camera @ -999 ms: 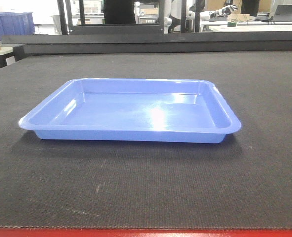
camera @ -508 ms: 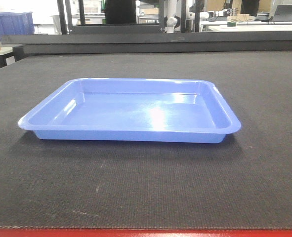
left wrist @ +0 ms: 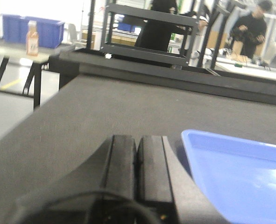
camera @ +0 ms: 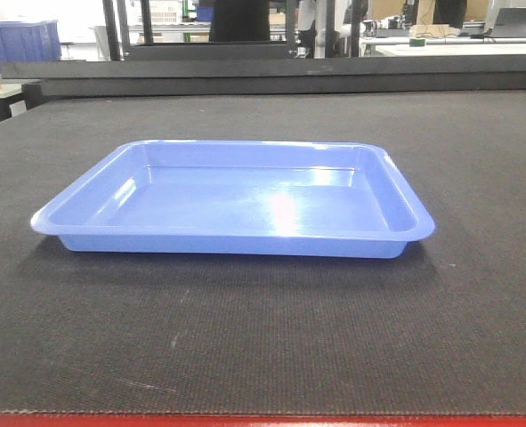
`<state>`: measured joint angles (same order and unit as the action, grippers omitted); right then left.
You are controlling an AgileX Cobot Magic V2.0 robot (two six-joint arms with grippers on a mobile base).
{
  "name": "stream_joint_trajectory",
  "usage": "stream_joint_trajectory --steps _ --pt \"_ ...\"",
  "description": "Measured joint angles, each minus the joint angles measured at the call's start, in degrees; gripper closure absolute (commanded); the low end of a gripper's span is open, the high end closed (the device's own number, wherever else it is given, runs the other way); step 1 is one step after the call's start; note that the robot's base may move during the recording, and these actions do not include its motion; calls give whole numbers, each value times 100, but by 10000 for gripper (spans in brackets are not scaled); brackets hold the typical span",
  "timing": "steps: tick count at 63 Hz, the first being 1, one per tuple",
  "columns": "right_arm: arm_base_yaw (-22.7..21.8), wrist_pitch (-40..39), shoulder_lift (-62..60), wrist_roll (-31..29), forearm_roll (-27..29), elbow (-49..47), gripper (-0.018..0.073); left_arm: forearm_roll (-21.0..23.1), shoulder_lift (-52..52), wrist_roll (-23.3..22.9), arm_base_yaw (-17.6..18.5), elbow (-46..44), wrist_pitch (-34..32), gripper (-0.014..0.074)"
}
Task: Grab blue tray and place on right shelf
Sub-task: 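Move both grippers down toward the opposite rims of the blue tray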
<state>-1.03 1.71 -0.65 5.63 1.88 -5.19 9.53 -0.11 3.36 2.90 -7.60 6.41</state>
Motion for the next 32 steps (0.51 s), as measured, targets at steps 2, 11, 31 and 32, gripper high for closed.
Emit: stream_joint_trajectory --steps 2,11,31,32 --pt "0 181 0 0 6 -229 449 -70 73 0 19 -288 278 615" --pt "0 1237 204 0 15 -1507 232 -177 784 0 219 -1818 1339 405" --pt "85 1694 1961 0 15 -2351 26 7 2766 283 311 -3143 2731 183" --pt "135 1723 2081 0 15 -2411 26 75 2879 412 311 -3239 2760 183"
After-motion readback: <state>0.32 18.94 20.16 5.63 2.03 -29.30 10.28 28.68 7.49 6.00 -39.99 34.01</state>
